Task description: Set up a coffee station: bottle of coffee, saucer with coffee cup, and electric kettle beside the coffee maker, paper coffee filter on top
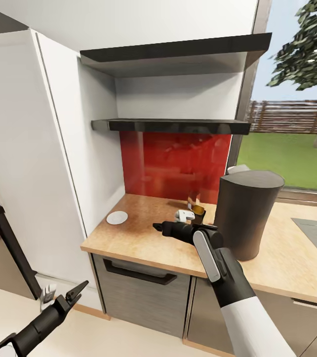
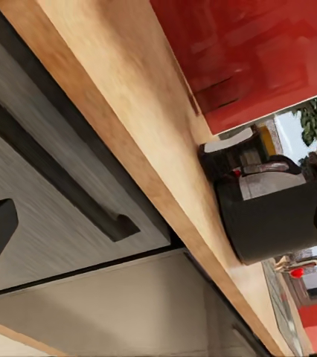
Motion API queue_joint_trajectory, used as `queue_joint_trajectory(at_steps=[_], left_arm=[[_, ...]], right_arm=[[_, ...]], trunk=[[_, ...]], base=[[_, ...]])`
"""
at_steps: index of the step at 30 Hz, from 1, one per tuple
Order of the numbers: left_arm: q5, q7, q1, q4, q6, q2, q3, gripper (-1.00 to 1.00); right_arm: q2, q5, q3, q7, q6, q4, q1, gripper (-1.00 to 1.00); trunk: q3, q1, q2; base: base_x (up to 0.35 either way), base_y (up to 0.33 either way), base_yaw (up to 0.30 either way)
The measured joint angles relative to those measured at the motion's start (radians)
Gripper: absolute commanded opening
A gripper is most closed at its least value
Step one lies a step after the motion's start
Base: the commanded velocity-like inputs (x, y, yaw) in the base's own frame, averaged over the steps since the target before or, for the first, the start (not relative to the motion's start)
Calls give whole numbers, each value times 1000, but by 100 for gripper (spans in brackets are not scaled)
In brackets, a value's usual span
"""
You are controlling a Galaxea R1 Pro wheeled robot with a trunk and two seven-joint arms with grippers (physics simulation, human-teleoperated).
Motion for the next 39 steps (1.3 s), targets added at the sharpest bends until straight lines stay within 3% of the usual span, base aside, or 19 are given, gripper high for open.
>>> queue_joint_trajectory(at_steps=[14, 39], left_arm=[[0, 0, 3, -8, 0, -1, 2, 100], [1, -1, 5, -9, 1, 0, 3, 100]], right_arm=[[0, 2, 2, -1, 0, 0, 0, 100], [0, -1, 1, -4, 0, 0, 0, 100]], trunk=[[0, 0, 0], [0, 0, 0]], base=[[259, 77, 0], [9, 12, 0]])
